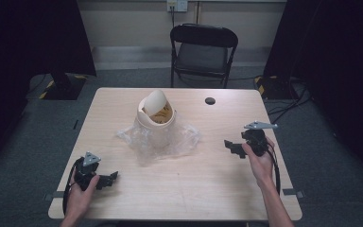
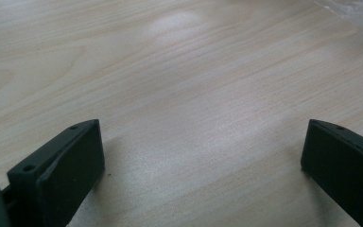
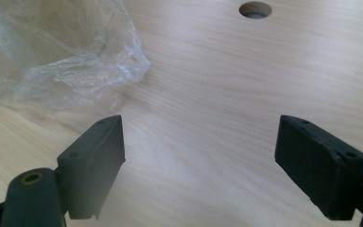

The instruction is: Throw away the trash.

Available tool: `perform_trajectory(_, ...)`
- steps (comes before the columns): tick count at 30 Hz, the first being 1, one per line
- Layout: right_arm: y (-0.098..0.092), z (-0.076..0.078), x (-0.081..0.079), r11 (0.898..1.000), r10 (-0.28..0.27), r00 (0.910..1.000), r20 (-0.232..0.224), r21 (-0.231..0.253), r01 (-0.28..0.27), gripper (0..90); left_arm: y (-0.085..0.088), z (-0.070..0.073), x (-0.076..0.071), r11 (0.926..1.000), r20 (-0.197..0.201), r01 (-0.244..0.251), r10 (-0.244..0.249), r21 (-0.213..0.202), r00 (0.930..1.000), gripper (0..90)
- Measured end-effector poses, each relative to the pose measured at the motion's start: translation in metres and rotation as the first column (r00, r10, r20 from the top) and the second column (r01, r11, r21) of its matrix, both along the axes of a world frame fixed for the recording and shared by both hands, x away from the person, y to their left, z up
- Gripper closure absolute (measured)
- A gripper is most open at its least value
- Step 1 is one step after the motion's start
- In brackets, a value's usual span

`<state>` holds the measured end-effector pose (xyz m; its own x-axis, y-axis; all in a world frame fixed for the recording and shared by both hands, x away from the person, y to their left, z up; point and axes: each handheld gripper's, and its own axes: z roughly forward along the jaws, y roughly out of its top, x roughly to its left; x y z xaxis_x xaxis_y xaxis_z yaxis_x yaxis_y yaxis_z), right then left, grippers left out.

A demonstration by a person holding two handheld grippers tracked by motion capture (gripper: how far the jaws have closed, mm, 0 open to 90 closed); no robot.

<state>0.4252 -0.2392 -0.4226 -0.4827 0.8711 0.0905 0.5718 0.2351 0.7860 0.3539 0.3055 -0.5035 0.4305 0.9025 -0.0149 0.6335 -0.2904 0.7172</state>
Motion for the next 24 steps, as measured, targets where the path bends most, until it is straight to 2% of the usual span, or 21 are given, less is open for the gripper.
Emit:
perform_trajectory(8, -0.015, -0.017, -0.014, 0.999, -0.039, 0.9991, -0.020, -0.022, 0.038, 16.4, 0.000, 0.000, 0.000, 1.0000, 0.000, -0.001, 0.001, 0.000, 1.0000, 0.0)
perform_trajectory(10, -0.022, -0.027, -0.021, 0.998, -0.054, 0.9977, -0.041, -0.041, 0.052, 16.3, 0.000, 0.000, 0.000, 1.0000, 0.000, 0.000, 0.000, 0.000, 1.0000, 0.0)
perform_trajectory(11, -0.022, -0.027, -0.021, 0.998, -0.054, 0.9977, -0.041, -0.041, 0.052, 16.3, 0.000, 0.000, 0.000, 1.0000, 0.000, 0.000, 0.000, 0.000, 1.0000, 0.0)
perform_trajectory(14, -0.030, -0.040, -0.029, 0.996, -0.075, 0.9955, -0.058, -0.050, 0.072, 16.3, 0.000, 0.000, 0.000, 1.0000, 0.000, 0.000, 0.000, 0.000, 1.0000, 0.0)
perform_trajectory(24, -0.042, -0.064, -0.041, 0.990, -0.114, 0.9882, -0.102, -0.090, 0.105, 16.2, 0.000, 0.000, 0.000, 1.0000, 0.000, 0.000, 0.000, 0.000, 1.0000, 0.0)
